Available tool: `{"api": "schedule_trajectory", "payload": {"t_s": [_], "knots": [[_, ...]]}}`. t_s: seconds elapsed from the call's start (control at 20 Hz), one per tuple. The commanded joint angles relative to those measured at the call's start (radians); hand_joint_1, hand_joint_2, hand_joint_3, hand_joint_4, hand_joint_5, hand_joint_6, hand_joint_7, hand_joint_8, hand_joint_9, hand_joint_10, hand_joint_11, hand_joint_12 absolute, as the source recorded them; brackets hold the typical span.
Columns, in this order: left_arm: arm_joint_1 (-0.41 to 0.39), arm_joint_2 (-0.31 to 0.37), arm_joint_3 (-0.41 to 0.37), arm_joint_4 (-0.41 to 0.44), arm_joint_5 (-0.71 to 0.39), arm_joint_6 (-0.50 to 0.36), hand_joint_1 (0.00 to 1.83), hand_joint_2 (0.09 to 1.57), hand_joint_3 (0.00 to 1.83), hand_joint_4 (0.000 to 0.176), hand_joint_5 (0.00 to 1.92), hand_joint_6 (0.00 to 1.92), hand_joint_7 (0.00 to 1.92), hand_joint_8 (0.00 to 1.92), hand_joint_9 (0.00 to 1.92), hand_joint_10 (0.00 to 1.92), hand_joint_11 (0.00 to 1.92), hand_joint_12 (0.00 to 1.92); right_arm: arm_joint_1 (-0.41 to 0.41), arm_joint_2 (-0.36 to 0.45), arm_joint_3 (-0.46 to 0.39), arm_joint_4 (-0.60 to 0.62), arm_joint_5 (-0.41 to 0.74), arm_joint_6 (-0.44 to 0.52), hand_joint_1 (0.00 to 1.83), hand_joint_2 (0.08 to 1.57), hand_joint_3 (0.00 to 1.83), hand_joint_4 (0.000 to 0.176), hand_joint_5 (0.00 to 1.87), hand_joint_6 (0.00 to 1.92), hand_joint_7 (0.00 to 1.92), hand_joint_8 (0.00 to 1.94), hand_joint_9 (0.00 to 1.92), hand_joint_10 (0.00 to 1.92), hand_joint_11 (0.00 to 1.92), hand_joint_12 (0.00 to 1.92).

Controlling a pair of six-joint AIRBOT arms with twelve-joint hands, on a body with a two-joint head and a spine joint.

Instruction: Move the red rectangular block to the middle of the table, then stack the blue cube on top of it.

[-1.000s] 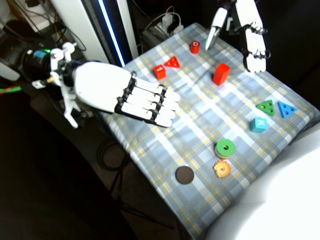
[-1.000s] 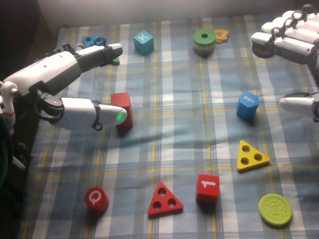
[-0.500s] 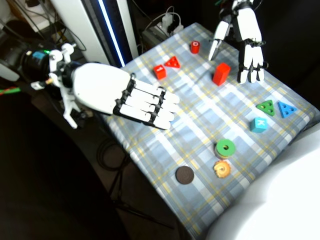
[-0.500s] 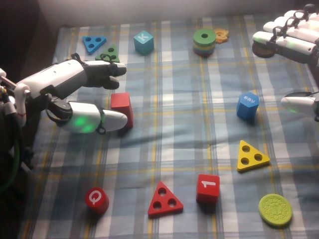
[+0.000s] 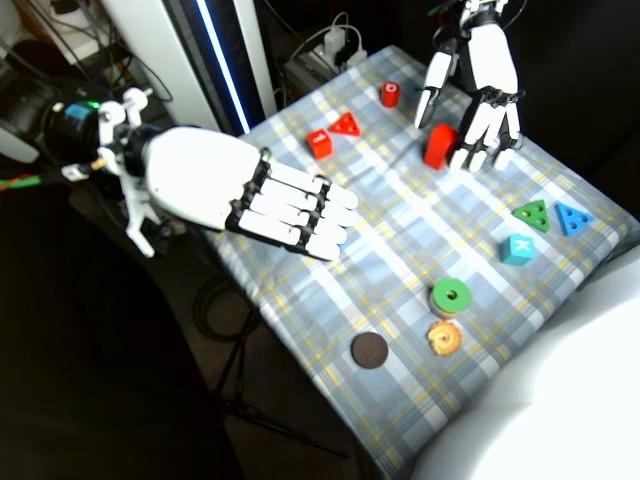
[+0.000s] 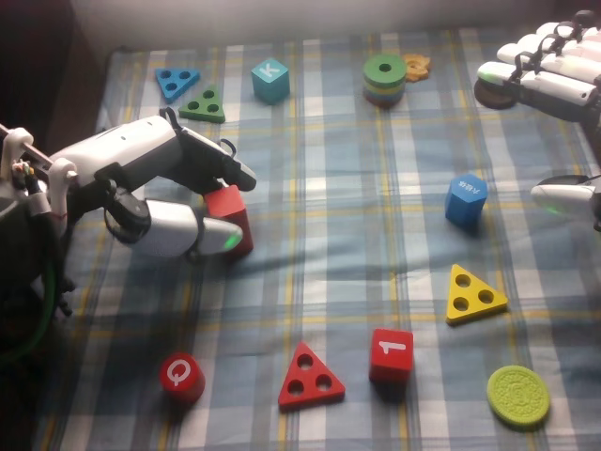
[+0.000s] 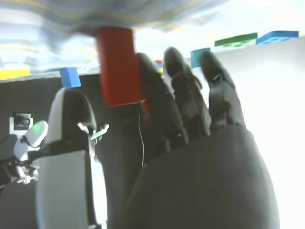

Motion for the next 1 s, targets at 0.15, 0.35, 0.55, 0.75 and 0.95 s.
{"api": "schedule_trajectory", "payload": {"t_s": [0.15,0.35,0.55,0.75,0.95], "knots": [[-0.027,-0.024,0.023,-0.002,-0.073,0.005,1.24,1.18,0.0,0.0,0.8,1.03,0.94,1.31,0.75,0.99,0.0,1.64,0.003,0.0,0.004,0.012,0.118,-0.005,0.32,1.29,0.0,0.0,0.0,0.0,0.0,0.0,0.0,0.0,0.0,0.0],[-0.043,-0.018,0.005,0.014,-0.088,0.018,1.23,1.19,0.0,0.0,0.79,1.06,0.91,1.34,0.68,1.23,0.0,1.75,0.001,0.0,0.004,0.014,0.119,-0.005,0.31,1.29,0.0,0.0,0.0,0.0,0.0,0.0,0.0,0.0,0.0,0.0],[-0.085,-0.019,-0.014,0.08,-0.095,0.018,1.21,1.2,0.0,0.0,0.75,1.16,0.89,1.34,0.69,1.26,0.0,1.78,0.0,0.0,0.004,0.016,0.119,-0.005,0.3,1.29,0.0,0.0,0.0,0.0,0.0,0.0,0.0,0.0,0.0,0.0],[-0.147,-0.069,0.008,0.11,-0.036,0.089,1.18,1.21,0.0,0.0,0.72,1.32,0.89,1.23,0.64,1.15,0.0,1.84,-0.001,0.0,0.004,0.016,0.119,-0.005,0.29,1.29,0.0,0.0,0.0,0.0,0.0,0.0,0.0,0.0,0.0,0.0],[-0.204,-0.146,0.039,0.072,0.041,0.263,1.23,1.2,0.0,0.0,0.76,1.13,0.92,1.35,0.63,1.34,0.0,1.91,-0.003,-0.001,0.004,0.016,0.118,-0.005,0.24,1.3,0.0,0.0,0.0,0.0,0.0,0.0,0.0,0.0,0.0,0.0]]}}
